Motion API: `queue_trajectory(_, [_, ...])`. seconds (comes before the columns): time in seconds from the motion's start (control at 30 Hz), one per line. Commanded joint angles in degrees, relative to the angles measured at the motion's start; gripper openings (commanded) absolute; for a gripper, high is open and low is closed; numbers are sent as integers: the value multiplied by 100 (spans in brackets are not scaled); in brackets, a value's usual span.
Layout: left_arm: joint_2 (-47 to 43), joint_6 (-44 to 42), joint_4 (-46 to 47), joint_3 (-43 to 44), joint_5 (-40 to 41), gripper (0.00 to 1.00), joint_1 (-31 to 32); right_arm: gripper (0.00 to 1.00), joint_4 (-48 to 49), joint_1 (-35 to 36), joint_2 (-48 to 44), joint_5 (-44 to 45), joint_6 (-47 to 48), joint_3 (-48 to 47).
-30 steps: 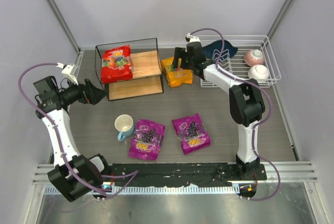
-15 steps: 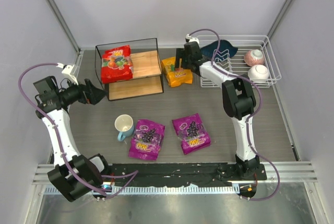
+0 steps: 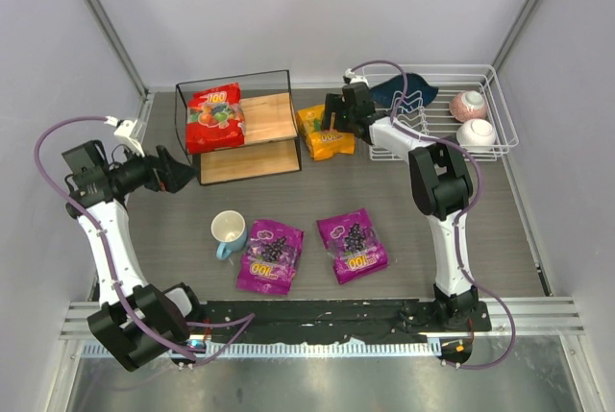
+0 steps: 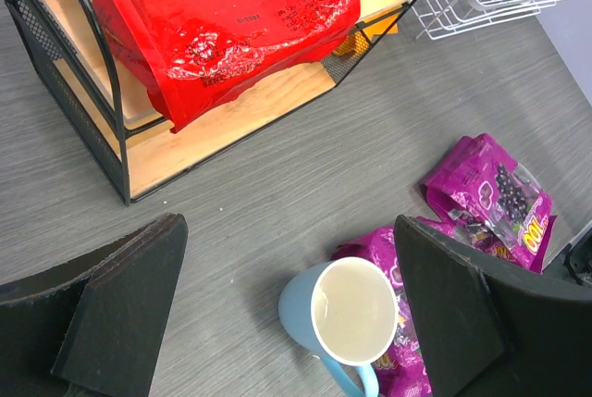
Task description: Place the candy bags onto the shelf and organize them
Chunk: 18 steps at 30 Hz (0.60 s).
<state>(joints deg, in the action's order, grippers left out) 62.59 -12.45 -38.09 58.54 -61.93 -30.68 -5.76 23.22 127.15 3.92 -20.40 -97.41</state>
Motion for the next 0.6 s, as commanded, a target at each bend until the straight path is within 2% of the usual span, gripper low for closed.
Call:
queue_trajectory(0.0, [-80, -56, -23, -18, -65, 100, -44, 83, -22, 16, -138, -14, -34, 152])
queue_trajectory(0.03, [-89, -47, -6, -27, -56, 100, -35, 81, -48, 16, -129, -49, -25, 152])
queue_trajectory(0.1, [-89, -38, -15, -1, -82, 100, -44, 68, -57, 16, -112, -242, -34, 160])
queue_trajectory(0.13, [-80, -30, -23, 8, -91, 100, -35, 54, -48, 16, -112, -295, -60, 178])
queue_trajectory(0.23, [-71, -21, -50, 17, -109, 100, -44, 35, 30, 24, -217, -585, -69, 292])
queue_trajectory(0.33, [-80, -30, -67, 8, -135, 100, -35, 12, 136, 16, -453, -770, -69, 520])
queue_trajectory(0.37, [-89, -30, -67, 17, -135, 100, -35, 1, 136, 16, -524, -788, -78, 564])
queue_trajectory(0.57, [-141, -30, -85, 17, -188, 100, -35, 1, 242, 112, -1376, -1113, 10, 1476])
